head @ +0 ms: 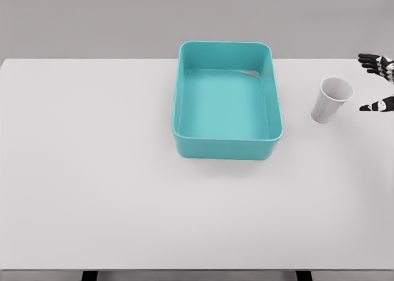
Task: Put the paper cup into the basket with your right arm
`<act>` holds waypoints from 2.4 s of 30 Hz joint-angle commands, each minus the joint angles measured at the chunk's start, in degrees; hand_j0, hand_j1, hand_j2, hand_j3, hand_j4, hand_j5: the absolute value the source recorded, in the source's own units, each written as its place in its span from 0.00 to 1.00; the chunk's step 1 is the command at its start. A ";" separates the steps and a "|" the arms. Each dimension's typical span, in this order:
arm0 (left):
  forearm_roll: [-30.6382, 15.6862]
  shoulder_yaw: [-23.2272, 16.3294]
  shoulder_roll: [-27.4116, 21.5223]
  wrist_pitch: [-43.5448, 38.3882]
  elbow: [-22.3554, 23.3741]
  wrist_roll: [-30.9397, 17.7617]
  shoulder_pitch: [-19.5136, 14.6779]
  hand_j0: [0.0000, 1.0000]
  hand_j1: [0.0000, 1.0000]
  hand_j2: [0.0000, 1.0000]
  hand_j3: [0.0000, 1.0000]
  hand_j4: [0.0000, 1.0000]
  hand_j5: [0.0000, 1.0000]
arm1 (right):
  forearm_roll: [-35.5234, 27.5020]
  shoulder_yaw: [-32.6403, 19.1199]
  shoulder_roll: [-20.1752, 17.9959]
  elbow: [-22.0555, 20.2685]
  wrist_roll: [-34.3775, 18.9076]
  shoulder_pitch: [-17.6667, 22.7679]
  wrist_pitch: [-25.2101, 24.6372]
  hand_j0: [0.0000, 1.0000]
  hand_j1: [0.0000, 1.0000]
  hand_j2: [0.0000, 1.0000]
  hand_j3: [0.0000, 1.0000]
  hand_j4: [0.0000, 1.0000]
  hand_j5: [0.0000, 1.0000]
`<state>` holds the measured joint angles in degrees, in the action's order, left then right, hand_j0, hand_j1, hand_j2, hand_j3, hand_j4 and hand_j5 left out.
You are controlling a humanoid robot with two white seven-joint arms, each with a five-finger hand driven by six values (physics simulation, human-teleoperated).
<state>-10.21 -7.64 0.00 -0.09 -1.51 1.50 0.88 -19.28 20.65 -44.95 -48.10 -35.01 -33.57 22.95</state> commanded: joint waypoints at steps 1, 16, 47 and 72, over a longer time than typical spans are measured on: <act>0.01 -0.01 0.00 0.00 0.01 -0.01 0.00 1.00 1.00 1.00 1.00 1.00 1.00 | 0.03 0.62 1.44 2.31 0.01 0.00 -0.01 0.99 0.99 0.99 0.99 0.99 0.99; 0.01 -0.01 0.00 0.00 0.01 -0.01 0.00 1.00 1.00 1.00 1.00 1.00 1.00 | 2.14 1.76 4.52 3.98 0.01 -0.44 -0.09 1.00 1.00 1.00 1.00 1.00 1.00; 0.01 -0.01 0.00 0.00 0.01 -0.01 0.00 1.00 1.00 1.00 1.00 1.00 1.00 | 3.11 1.77 6.19 2.49 0.01 -2.02 -0.80 1.00 1.00 1.00 1.00 1.00 1.00; 0.01 -0.01 0.00 0.00 0.01 -0.01 0.00 1.00 1.00 1.00 1.00 1.00 1.00 | 2.93 1.50 6.63 2.66 0.01 -2.02 -0.97 0.78 0.78 0.78 0.78 0.78 0.78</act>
<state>-10.22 -7.64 0.00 -0.09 -1.50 1.50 0.88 -15.91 22.26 -38.26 -45.34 -35.01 -35.60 22.04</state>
